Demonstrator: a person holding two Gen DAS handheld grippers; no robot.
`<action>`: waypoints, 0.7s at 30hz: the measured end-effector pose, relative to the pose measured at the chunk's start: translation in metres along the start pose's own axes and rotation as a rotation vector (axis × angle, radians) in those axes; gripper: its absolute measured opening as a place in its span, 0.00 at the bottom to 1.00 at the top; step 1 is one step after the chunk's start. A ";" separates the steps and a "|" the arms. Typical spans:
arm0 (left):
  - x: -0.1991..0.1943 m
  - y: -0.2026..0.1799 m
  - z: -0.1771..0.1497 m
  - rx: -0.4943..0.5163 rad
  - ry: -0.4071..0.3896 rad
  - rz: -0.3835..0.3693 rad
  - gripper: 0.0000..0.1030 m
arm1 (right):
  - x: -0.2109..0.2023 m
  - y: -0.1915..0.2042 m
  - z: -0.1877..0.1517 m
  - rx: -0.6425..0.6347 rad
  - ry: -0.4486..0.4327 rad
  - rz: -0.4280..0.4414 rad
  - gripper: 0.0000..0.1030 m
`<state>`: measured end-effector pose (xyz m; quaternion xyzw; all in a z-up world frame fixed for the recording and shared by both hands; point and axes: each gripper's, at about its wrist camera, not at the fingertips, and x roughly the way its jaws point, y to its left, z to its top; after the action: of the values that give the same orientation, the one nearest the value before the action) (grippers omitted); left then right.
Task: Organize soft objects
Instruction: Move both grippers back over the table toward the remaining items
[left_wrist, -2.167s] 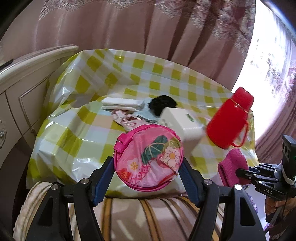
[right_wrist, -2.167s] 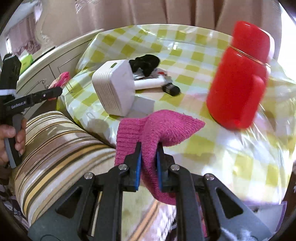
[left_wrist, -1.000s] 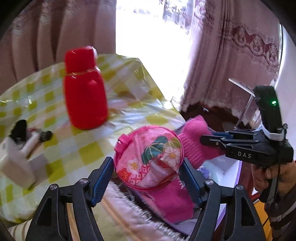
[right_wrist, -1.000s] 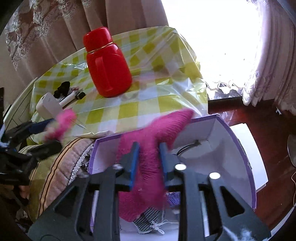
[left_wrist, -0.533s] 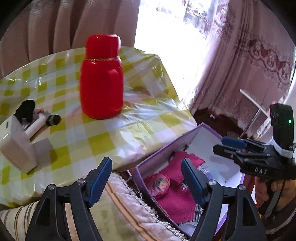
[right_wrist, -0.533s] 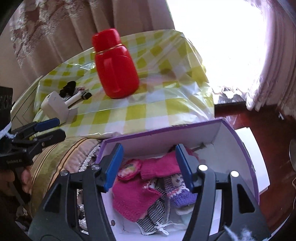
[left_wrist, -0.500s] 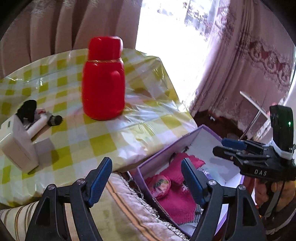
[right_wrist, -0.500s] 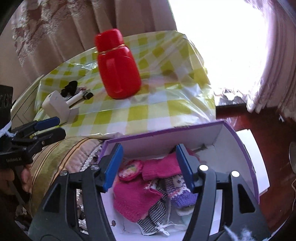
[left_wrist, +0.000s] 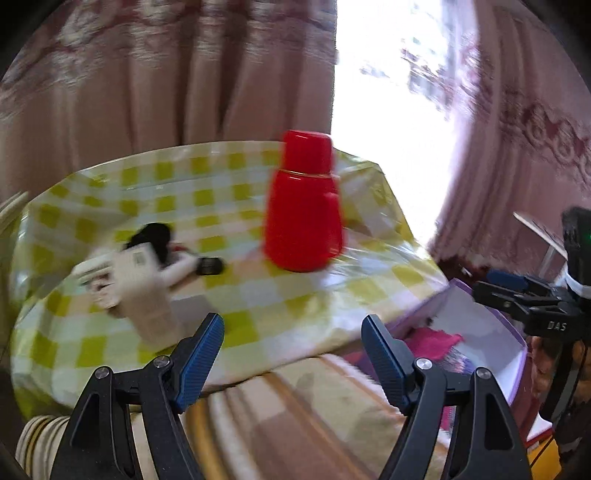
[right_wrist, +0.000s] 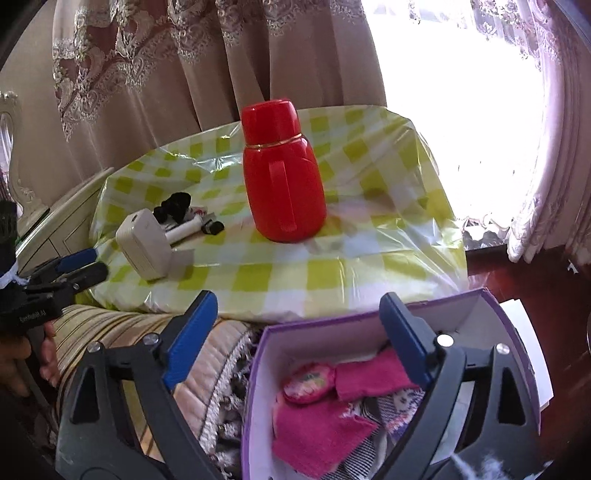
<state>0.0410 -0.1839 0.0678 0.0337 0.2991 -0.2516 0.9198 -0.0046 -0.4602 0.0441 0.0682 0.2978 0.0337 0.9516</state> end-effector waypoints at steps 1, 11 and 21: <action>-0.004 0.011 -0.001 -0.023 -0.008 0.018 0.75 | 0.001 0.003 0.000 -0.004 -0.008 -0.006 0.88; -0.030 0.115 -0.014 -0.242 -0.059 0.183 0.75 | 0.026 0.022 0.017 0.089 0.057 0.085 0.88; -0.034 0.180 -0.008 -0.361 -0.084 0.236 0.75 | 0.065 0.078 0.045 -0.019 0.081 0.140 0.88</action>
<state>0.1001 -0.0107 0.0643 -0.1074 0.2945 -0.0855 0.9457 0.0729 -0.3810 0.0556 0.0785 0.3301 0.1059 0.9347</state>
